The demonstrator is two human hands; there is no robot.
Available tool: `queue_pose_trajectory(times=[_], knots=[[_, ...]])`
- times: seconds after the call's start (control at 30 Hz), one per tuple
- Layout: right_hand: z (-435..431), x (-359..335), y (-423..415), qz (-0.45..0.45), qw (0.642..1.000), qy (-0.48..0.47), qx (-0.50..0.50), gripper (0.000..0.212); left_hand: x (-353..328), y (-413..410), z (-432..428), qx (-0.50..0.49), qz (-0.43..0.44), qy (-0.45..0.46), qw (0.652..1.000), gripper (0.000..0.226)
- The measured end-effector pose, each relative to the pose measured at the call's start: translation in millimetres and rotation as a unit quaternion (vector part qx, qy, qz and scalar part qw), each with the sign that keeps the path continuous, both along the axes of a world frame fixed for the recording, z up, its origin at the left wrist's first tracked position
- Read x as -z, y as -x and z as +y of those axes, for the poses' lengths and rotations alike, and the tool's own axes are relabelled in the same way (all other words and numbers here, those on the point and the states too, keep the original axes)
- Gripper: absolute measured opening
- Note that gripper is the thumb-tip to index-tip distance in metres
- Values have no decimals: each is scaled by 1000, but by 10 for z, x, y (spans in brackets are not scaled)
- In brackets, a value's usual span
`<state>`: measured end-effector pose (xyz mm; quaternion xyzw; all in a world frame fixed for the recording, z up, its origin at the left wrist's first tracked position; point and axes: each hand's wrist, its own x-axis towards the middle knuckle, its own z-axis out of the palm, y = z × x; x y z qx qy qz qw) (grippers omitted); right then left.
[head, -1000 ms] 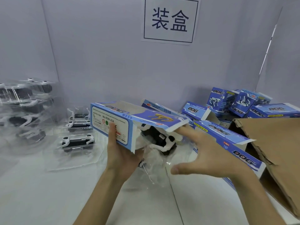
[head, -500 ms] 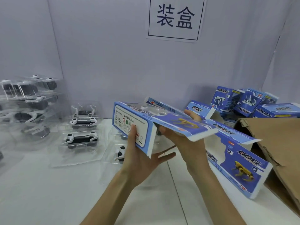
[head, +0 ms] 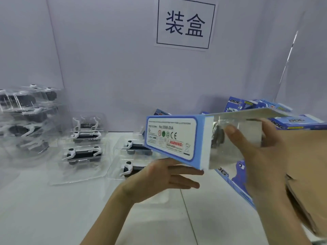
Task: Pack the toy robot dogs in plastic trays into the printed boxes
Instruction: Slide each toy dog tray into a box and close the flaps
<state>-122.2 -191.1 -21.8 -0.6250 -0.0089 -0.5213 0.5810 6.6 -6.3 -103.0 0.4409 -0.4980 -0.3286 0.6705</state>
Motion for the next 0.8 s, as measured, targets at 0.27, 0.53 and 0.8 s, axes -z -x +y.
queue_pose_trajectory(times=[0.27, 0.53, 0.8], knots=[[-319, 163, -94, 196, 967, 87, 138, 56, 56, -68, -54, -22, 30, 29, 999, 58], [-199, 532, -286, 138, 985, 35, 99, 28, 117, 151, -260, -501, -203, 119, 833, 42], [-187, 618, -266, 121, 987, 56, 91, 25, 85, 157, -467, -499, -472, 96, 720, 65]])
